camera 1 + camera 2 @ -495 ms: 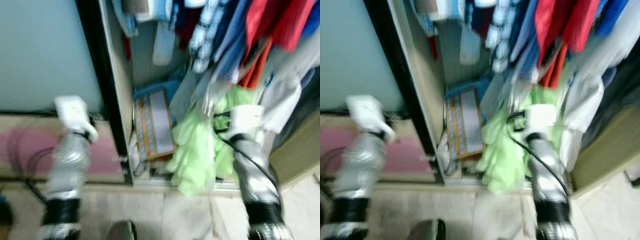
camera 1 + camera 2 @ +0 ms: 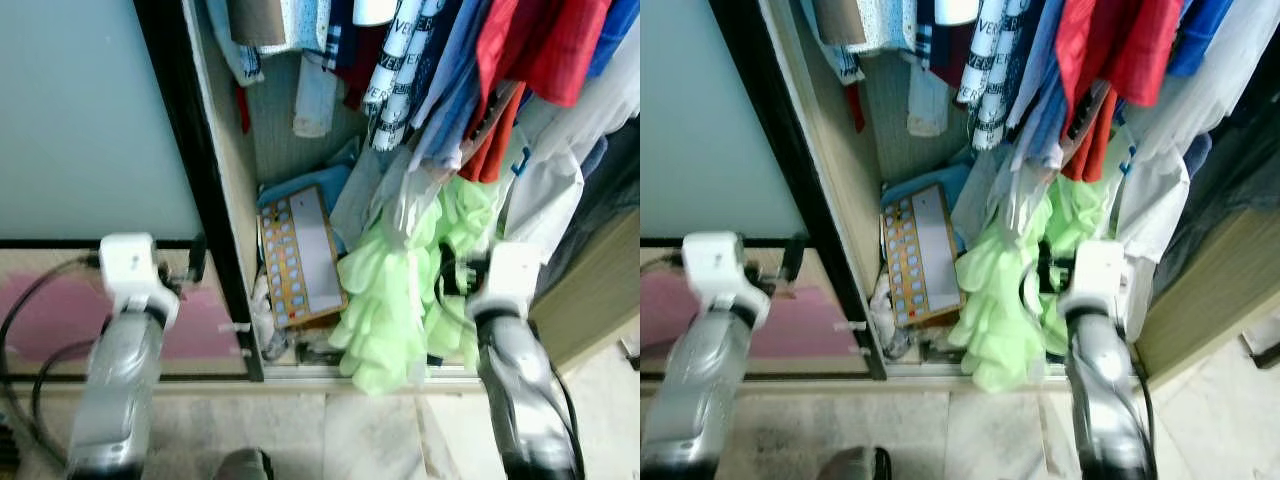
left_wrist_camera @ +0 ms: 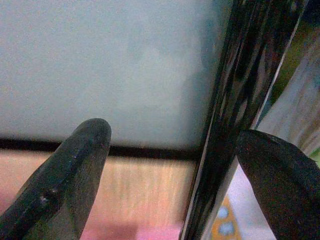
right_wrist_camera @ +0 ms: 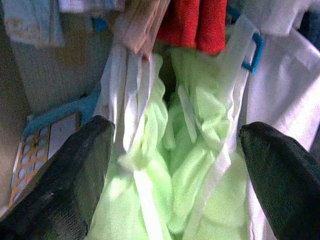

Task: Clean up the room

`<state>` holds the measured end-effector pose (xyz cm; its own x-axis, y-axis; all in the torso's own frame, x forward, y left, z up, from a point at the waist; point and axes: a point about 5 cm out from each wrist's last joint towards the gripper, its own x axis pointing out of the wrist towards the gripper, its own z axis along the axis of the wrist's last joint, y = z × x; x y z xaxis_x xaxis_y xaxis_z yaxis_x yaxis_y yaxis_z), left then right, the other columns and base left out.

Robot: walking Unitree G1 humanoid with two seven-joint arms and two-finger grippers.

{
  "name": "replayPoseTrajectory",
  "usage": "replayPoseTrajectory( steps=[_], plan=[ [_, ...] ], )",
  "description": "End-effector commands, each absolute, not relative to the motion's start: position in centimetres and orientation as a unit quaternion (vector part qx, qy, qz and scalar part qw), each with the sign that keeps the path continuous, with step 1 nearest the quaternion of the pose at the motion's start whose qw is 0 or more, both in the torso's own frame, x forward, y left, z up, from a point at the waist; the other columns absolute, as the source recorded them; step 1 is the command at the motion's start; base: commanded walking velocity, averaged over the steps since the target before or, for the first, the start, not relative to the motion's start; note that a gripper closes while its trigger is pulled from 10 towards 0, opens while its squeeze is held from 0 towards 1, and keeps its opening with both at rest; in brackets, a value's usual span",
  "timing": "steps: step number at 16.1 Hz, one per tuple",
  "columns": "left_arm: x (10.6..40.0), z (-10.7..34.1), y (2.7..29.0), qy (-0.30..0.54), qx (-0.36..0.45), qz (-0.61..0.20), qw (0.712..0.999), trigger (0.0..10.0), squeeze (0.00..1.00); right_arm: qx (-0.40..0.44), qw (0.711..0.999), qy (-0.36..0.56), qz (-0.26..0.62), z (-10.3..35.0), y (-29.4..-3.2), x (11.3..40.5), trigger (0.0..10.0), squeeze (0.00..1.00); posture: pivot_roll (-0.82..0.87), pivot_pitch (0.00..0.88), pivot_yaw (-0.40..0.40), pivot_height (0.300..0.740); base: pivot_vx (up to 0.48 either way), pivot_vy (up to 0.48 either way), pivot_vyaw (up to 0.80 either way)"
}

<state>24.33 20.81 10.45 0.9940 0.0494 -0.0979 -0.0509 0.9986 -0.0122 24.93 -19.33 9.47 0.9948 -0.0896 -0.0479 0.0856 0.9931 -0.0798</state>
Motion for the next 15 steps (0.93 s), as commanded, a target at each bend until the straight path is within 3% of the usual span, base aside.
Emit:
replayPoseTrajectory(
  steps=[1,4,8,15],
  plan=[
    [23.1,10.2,21.5,0.049,0.005,0.042,0.998,10.0,0.00,-0.057,0.998,0.016,-0.031,10.0,-19.8,24.0,10.0,0.00,0.03,0.000,-0.013,0.740,0.000,0.000,0.00],
    [20.5,9.2,21.4,0.055,0.032,0.064,0.996,10.0,0.00,-0.070,0.996,0.037,-0.045,9.3,-21.5,21.9,10.0,0.00,0.02,0.000,-0.022,0.740,0.000,0.000,0.00],
    [21.8,9.7,20.6,0.034,0.038,0.060,0.997,10.0,0.00,-0.085,0.996,0.019,-0.020,10.1,-20.1,22.9,10.0,0.00,0.01,0.000,-0.027,0.740,0.000,0.000,0.00],
    [23.2,10.6,19.0,0.023,0.063,0.055,0.996,10.0,0.00,-0.098,0.995,0.012,0.001,10.4,-19.4,24.4,10.0,0.00,0.03,0.000,-0.036,0.740,0.000,0.000,0.80]
  ],
)
